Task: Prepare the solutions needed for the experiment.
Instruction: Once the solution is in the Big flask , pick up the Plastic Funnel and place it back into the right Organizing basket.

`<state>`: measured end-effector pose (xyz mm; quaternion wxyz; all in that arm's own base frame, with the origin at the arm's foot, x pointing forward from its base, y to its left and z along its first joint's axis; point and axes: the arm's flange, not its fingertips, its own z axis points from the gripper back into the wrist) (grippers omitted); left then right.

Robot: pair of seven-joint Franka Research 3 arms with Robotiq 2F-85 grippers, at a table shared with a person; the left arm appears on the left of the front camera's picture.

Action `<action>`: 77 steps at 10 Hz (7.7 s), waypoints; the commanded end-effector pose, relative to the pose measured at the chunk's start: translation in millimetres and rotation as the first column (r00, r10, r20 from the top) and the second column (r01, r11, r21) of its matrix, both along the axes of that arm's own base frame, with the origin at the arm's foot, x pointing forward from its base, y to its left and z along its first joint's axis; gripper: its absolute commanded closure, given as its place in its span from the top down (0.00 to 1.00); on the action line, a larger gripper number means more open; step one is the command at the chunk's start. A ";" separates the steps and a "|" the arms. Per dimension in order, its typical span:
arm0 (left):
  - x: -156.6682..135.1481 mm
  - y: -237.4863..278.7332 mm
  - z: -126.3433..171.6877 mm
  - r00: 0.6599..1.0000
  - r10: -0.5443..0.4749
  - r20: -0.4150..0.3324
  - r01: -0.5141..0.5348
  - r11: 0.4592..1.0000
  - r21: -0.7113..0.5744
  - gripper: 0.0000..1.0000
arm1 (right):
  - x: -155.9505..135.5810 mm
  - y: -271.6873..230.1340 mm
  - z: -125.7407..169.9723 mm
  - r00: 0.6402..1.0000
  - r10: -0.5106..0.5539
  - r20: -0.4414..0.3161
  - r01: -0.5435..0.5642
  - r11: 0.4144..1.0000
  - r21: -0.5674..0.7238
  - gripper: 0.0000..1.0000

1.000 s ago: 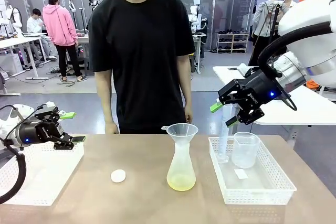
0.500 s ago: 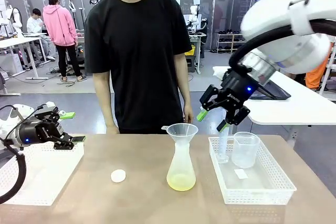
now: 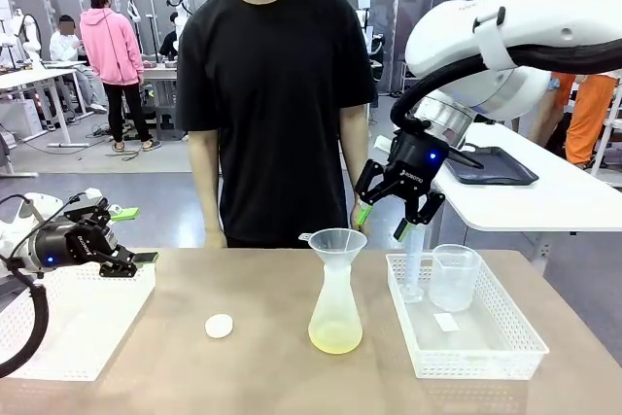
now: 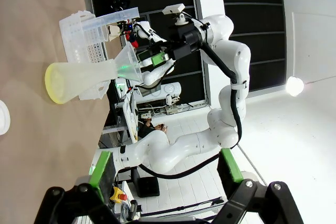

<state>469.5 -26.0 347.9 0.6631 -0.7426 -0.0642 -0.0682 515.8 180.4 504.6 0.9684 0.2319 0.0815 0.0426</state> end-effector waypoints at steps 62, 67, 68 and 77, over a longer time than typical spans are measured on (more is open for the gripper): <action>0.8 -1.1 1.2 1.000 0.009 0.005 -0.009 1.000 -0.011 1.00 | -121.0 -202.5 2.8 0.858 -0.454 0.240 0.431 0.891 0.144 0.00; 0.8 -1.1 1.2 1.000 0.009 0.005 -0.009 1.000 -0.011 1.00 | -102.7 -187.0 -55.3 0.872 -0.483 0.077 0.484 0.875 0.015 0.00; 0.8 -1.1 1.2 1.000 0.009 0.005 -0.009 1.000 -0.011 1.00 | -96.4 -182.1 -66.9 0.871 -0.487 0.060 0.488 0.873 -0.003 0.00; 0.8 -1.1 1.2 1.000 0.009 0.005 -0.009 1.000 -0.011 1.00 | -59.1 -164.5 -114.7 0.835 -0.548 -0.049 0.542 0.835 -0.094 0.49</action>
